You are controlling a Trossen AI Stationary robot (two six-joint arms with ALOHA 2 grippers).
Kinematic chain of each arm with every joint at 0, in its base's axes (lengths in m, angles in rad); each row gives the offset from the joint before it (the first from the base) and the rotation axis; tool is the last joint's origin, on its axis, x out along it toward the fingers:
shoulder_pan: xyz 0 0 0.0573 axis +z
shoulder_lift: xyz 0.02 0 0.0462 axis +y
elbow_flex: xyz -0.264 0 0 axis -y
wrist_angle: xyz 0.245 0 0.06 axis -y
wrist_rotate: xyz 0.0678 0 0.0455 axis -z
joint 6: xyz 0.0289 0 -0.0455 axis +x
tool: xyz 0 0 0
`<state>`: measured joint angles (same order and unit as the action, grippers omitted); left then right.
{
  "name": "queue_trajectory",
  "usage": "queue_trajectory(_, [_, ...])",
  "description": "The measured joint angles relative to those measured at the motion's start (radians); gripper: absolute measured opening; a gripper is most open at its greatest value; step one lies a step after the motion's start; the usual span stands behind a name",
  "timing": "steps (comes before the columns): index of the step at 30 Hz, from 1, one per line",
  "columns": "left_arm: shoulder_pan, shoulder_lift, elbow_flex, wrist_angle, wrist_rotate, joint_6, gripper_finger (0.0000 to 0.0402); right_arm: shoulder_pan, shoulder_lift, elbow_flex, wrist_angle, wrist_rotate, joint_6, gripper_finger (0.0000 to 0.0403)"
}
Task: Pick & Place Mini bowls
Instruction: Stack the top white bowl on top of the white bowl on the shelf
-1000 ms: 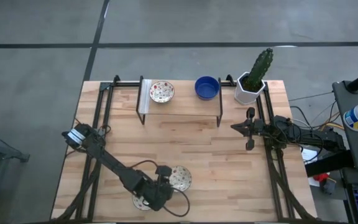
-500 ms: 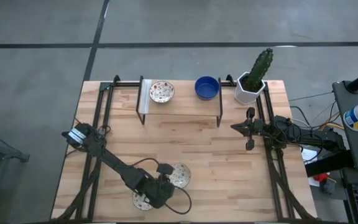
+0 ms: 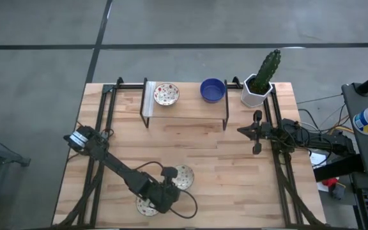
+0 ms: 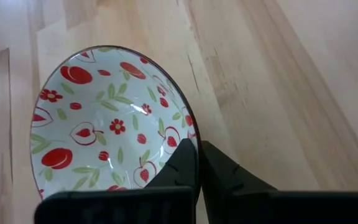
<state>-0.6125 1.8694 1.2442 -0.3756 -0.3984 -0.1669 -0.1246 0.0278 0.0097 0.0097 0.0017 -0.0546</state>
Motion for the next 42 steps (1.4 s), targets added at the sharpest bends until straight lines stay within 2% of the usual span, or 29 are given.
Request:
queue_trajectory(4, [0.002,0.000,0.025,-0.036,-0.008,-0.021,0.0002,0.000,0.000,0.000,0.000,0.000,0.001,0.0008])
queue_trajectory(25, [0.004,-0.002,0.242,-0.576,-0.139,-0.162,0.0000,0.000,0.000,0.000,0.000,0.000,0.000,0.0008])
queue_trajectory(32, [0.008,-0.005,0.361,-0.771,-0.213,-0.222,0.0000,0.000,0.000,0.000,0.000,0.000,0.001,0.0008])
queue_trajectory(42, [0.073,-0.006,0.560,-1.060,-0.224,-0.295,0.0000,0.000,0.000,0.000,0.000,0.000,0.000,0.0008])
